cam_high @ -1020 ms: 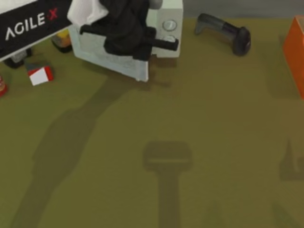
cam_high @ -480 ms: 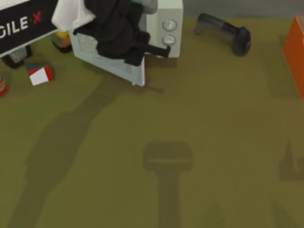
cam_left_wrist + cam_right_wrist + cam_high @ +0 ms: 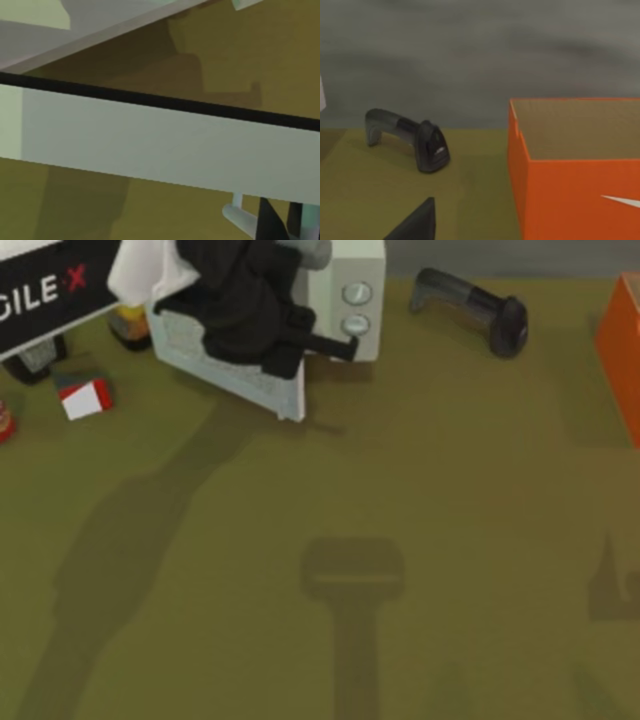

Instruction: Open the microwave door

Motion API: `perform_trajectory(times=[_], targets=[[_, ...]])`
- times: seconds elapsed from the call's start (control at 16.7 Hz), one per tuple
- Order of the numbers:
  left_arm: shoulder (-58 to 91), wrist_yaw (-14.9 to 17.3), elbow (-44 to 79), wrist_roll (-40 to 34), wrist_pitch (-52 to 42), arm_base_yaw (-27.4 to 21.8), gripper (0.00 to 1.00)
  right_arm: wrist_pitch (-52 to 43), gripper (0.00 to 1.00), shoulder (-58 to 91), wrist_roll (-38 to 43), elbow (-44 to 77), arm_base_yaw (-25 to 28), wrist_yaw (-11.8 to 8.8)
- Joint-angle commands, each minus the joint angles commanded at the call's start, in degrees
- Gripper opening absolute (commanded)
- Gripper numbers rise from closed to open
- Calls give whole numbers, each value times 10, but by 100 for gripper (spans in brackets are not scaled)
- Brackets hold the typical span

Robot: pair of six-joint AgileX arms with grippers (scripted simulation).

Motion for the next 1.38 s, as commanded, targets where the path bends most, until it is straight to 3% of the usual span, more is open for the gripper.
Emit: perform_trajectory(times=[0.78, 1.38], targets=[[0, 0, 0, 0, 0, 0, 0, 0, 100, 0, 0, 0, 0, 0], [-43, 44, -58, 75, 16, 22, 0, 0, 100, 0, 0, 0, 0, 0]])
